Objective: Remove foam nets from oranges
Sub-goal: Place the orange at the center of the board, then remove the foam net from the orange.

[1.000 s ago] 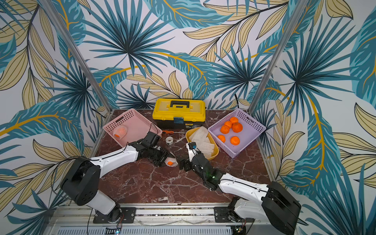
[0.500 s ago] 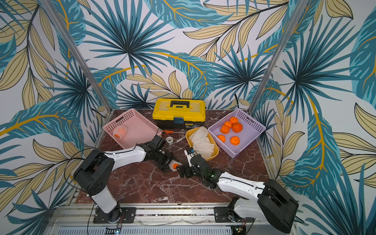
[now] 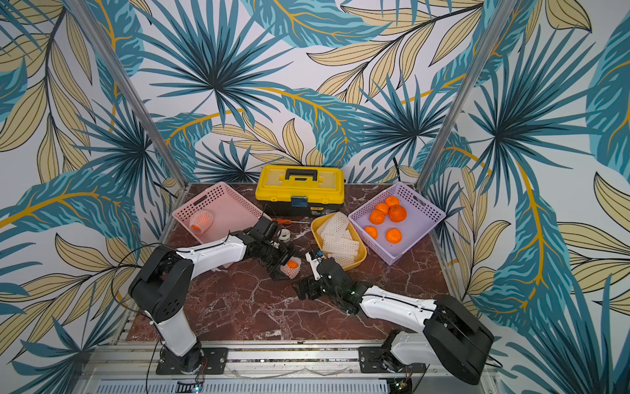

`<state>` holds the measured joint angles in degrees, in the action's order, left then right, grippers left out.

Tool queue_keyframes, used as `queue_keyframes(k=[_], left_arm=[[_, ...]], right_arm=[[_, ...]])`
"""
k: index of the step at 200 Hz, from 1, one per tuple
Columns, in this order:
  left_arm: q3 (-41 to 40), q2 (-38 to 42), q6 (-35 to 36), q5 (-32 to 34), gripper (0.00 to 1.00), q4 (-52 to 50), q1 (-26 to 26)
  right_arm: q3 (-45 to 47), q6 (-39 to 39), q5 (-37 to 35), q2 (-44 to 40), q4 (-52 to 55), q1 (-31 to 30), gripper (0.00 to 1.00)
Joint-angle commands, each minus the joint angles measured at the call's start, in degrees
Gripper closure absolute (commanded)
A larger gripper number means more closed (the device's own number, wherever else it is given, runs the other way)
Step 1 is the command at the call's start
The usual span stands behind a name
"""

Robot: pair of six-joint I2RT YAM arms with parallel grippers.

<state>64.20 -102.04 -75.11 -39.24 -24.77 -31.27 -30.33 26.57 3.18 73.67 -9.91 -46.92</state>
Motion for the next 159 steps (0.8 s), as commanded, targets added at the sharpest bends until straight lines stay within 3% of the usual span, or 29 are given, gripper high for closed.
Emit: queue_keyframes(k=[1,52,159], left_arm=[[1.74,-0.18,4.39,-0.74,0.04,-4.55,0.81],[2.0,2.36,8.59,2.28,0.02,-10.09,2.75],[4.79,5.87,12.09,3.43,0.0,-14.69,5.6]], right_arm=[[-2.41,0.33,-1.38,1.41,1.6,0.07,0.04],[-5.31,0.44,-4.3,3.8,2.37,0.19,0.01],[-13.17,-5.84,-1.21,11.29,4.27,-0.82,0.0]])
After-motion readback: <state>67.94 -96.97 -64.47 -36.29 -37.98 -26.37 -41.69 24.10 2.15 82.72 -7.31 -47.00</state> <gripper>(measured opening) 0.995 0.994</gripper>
